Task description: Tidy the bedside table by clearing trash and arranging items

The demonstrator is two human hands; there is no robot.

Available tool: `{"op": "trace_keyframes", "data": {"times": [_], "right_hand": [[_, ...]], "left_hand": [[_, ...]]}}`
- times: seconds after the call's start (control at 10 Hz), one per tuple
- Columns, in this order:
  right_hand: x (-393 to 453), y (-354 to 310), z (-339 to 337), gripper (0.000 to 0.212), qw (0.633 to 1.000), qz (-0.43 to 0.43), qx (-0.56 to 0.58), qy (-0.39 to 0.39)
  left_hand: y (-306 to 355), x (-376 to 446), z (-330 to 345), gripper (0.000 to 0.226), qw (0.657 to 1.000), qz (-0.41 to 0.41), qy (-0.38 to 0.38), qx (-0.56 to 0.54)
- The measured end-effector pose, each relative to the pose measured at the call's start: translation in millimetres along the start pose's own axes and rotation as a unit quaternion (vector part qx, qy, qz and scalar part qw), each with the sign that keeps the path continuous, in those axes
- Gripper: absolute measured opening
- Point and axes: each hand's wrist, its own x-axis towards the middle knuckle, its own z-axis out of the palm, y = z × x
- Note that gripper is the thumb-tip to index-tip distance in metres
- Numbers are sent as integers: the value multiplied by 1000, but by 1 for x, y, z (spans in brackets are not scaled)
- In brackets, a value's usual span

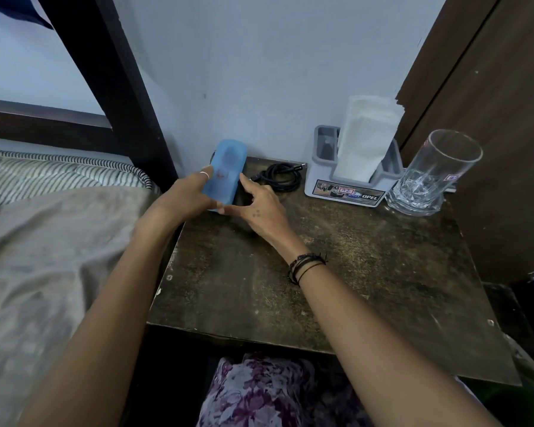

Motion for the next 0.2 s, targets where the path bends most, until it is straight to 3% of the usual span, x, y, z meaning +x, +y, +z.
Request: {"op": "trace_keyframes", "data": {"times": [0.1, 0.2], "right_hand": [[-8, -11, -9, 75, 999, 12, 34, -14], [-23, -11, -12, 67, 1000, 27, -13, -6]], "left_hand": [[9, -10, 4, 65, 999, -4, 34, 6], [12, -27, 25, 63, 991, 25, 133, 5]]}}
